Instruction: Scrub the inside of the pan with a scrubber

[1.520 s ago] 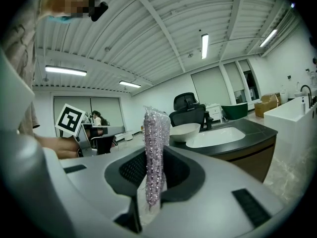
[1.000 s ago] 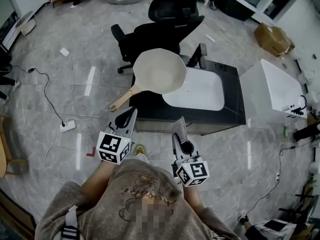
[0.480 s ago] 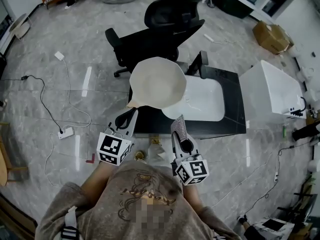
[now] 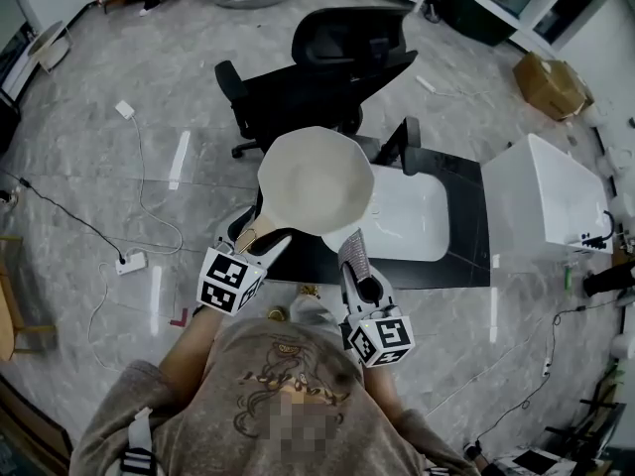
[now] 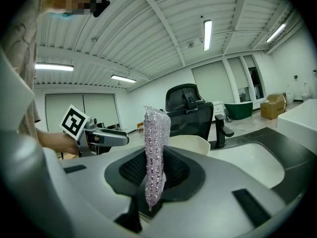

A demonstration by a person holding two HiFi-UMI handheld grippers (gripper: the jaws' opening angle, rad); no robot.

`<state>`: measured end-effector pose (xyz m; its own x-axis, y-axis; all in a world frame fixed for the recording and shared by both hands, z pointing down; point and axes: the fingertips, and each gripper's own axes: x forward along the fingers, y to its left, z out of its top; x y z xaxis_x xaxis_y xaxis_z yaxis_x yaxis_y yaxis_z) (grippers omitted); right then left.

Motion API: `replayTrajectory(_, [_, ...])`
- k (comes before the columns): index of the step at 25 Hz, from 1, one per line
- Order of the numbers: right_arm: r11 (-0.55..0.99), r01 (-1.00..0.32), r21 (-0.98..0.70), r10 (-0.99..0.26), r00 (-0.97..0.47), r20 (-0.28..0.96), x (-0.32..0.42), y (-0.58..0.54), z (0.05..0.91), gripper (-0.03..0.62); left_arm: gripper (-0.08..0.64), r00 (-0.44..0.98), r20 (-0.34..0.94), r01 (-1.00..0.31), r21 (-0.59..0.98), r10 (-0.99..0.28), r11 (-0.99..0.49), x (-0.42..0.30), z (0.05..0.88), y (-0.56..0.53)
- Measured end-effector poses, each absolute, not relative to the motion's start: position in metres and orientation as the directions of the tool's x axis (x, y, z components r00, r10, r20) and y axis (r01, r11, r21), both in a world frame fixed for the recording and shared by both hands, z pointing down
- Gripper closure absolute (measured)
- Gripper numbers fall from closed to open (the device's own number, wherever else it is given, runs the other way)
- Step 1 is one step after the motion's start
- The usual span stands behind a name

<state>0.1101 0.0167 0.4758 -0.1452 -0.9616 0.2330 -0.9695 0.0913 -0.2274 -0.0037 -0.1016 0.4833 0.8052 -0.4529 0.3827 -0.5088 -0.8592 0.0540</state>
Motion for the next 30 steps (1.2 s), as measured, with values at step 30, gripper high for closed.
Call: replayTrajectory(30, [0.363, -0.913, -0.187, -0.849, -0.407, 0.338, 0.135, -0.094, 0.512, 0.514, 0.302, 0.469, 0.859, -0.440, 0.028, -0.204, -0.897, -0.006, 0.636, -0.135])
